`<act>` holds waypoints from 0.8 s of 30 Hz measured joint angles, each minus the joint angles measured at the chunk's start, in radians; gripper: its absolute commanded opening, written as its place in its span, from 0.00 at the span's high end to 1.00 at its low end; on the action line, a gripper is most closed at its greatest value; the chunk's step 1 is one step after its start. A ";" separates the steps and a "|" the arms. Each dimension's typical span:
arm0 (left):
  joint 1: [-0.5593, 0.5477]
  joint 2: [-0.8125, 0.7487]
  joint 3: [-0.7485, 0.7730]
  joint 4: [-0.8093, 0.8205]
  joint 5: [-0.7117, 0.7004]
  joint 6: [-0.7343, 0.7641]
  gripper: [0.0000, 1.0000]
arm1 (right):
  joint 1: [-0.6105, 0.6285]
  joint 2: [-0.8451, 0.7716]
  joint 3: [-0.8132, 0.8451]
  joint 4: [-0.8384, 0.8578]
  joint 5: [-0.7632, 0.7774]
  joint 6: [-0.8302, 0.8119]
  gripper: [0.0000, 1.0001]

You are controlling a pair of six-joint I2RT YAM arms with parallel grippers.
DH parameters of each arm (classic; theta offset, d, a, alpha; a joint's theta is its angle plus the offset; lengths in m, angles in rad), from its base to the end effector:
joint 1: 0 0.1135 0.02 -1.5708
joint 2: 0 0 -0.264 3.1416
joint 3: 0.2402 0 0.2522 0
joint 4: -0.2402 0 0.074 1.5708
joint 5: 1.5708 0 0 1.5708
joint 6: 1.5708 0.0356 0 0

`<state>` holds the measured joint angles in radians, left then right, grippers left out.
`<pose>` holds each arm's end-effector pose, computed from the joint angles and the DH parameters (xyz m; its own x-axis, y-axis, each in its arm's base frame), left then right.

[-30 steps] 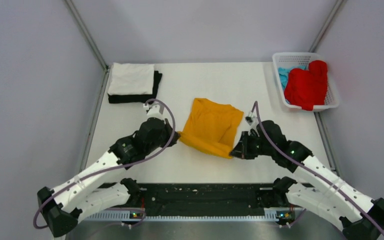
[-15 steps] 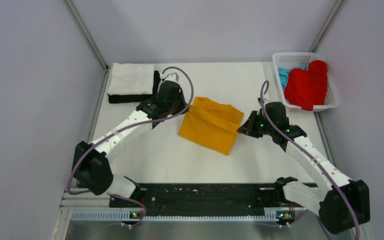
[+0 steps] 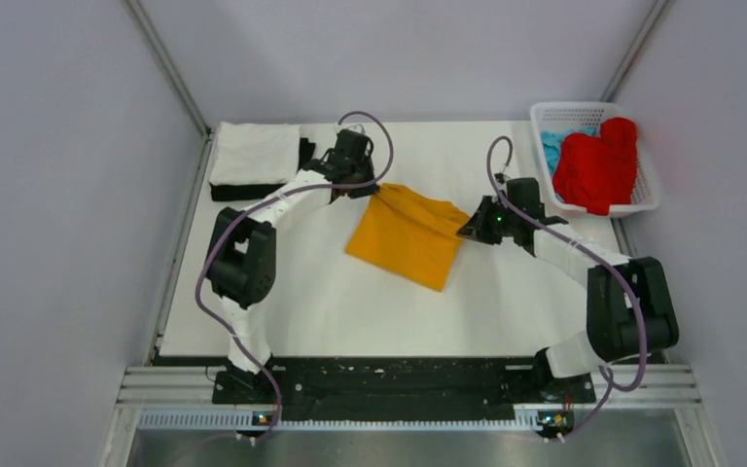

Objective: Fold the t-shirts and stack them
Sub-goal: Fold the long partially folded tshirt into a neat square

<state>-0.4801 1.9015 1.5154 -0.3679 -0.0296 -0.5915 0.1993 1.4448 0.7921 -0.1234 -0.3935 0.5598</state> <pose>0.3864 -0.2000 0.2515 -0.7508 -0.2374 -0.6164 0.0288 0.9205 -0.3897 0.2856 0.0716 0.1994 -0.8213 0.3345 -0.4621 -0.0176 0.7948 0.6066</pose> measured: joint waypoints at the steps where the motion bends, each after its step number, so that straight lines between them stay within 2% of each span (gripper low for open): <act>1: 0.007 0.027 0.015 0.000 0.005 0.000 0.92 | -0.001 0.025 0.009 0.017 0.003 0.000 0.95; 2: 0.015 0.057 0.037 -0.005 0.014 0.000 0.80 | -0.002 0.050 0.019 0.031 0.007 0.001 0.85; 3: 0.024 0.087 0.058 -0.006 0.021 0.000 0.66 | -0.002 0.082 0.038 0.042 0.013 0.002 0.64; 4: 0.031 0.110 0.077 -0.007 0.029 0.004 0.51 | -0.002 0.106 0.052 0.053 0.024 0.005 0.49; 5: 0.039 0.135 0.099 -0.008 0.038 0.006 0.36 | -0.002 0.129 0.068 0.058 0.042 0.010 0.41; 6: 0.046 0.155 0.119 -0.008 0.045 0.011 0.10 | -0.003 0.149 0.082 0.059 0.064 0.010 0.36; 7: 0.053 0.172 0.138 -0.009 0.052 0.013 0.02 | -0.004 0.165 0.097 0.056 0.090 0.007 0.33; 9: 0.064 0.187 0.166 -0.008 0.069 0.019 0.01 | -0.006 0.179 0.126 0.049 0.153 0.004 0.27; 10: 0.069 0.187 0.171 -0.009 0.074 0.021 0.01 | -0.007 0.179 0.132 0.049 0.173 0.003 0.12; 11: 0.073 0.184 0.178 -0.006 0.080 0.021 0.01 | -0.008 0.174 0.139 0.052 0.198 0.003 0.03; 16: 0.074 0.151 0.153 0.023 0.150 0.027 0.01 | -0.005 0.080 0.096 0.108 0.178 0.001 0.01; 20: 0.072 0.119 0.119 0.082 0.315 0.026 0.01 | 0.004 0.029 0.044 0.244 0.025 0.031 0.01; 24: 0.069 0.151 0.165 0.101 0.451 0.023 0.01 | 0.013 0.082 0.024 0.381 -0.103 0.090 0.01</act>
<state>-0.4110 2.0521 1.6802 -0.2672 0.4210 -0.5690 0.2123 1.5269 0.8158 0.2581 -0.4969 0.6502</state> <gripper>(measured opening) 0.986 0.985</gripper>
